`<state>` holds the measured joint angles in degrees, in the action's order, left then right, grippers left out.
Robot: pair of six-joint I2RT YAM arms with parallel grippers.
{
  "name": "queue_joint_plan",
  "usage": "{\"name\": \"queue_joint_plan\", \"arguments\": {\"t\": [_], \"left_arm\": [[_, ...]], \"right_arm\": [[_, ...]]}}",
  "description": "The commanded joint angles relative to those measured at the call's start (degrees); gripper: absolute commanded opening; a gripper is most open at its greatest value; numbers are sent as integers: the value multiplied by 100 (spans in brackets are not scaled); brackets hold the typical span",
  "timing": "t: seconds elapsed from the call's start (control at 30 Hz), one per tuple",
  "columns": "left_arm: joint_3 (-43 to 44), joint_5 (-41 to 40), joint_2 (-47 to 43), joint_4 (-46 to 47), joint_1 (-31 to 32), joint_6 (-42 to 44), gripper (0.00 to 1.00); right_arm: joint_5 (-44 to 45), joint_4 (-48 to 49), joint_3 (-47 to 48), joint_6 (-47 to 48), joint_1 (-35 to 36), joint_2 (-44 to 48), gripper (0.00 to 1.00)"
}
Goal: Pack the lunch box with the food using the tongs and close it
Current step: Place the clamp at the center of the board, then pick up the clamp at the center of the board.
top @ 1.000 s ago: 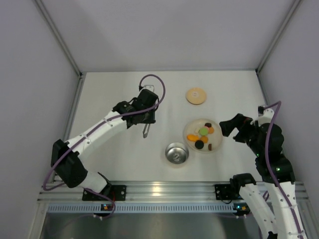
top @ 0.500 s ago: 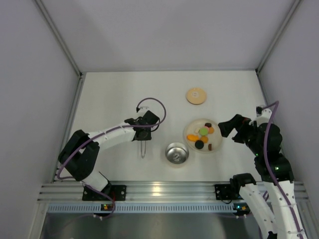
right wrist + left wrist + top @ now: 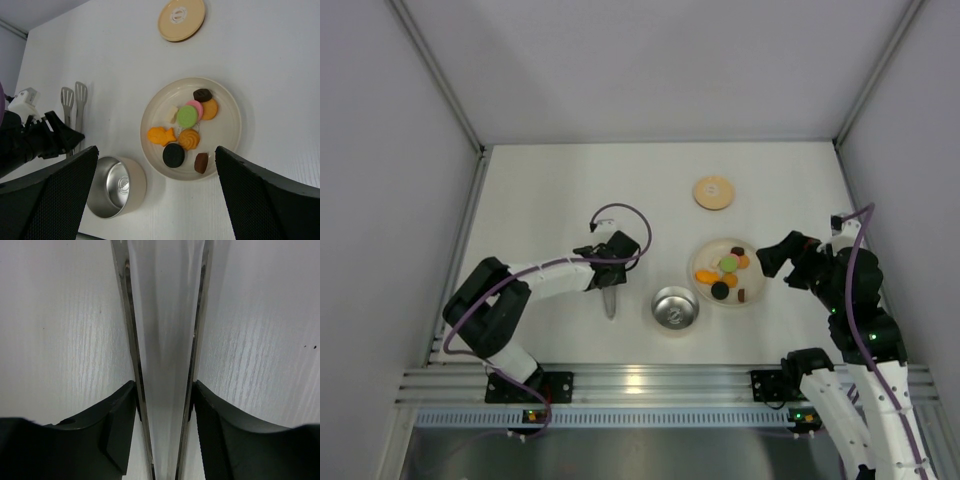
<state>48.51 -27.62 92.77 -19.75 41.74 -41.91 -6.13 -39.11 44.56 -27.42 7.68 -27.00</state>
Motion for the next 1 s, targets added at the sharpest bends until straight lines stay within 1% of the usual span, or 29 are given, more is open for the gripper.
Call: {"name": "queue_joint_plan", "arguments": {"t": [0.0, 0.03, 0.33, 0.43, 0.57, 0.6, 0.7, 0.8, 0.97], "left_arm": [[-342, 55, 101, 85, 36, -151, 55], [-386, 63, 75, 111, 36, -151, 58], [-773, 248, -215, 173, 89, -238, 64], [-861, 283, -330, 182, 159, -282, 68], [-870, 257, -391, 103, 238, -370, 71], [-878, 257, -391, 94, 239, -379, 74], [-922, 283, -418, 94, 247, -406, 76], [-993, 353, -444, 112, 256, -414, 81], [-1142, 415, -628, 156, 291, -432, 85]], "right_arm": [[-11, 97, 18, 79, -74, 46, 99], [-11, 97, 18, 88, -65, 55, 100], [-29, 114, 27, 53, -65, 37, 99], [-37, 123, 18, 35, -74, 29, 99], [-81, 123, 18, 17, -65, 37, 99], [-73, 123, 18, 17, -65, 46, 99], [-55, 97, 18, 26, -74, 72, 99], [-46, 88, 1, 35, -74, 81, 99], [-37, 88, -26, 44, -74, 81, 100]]}}
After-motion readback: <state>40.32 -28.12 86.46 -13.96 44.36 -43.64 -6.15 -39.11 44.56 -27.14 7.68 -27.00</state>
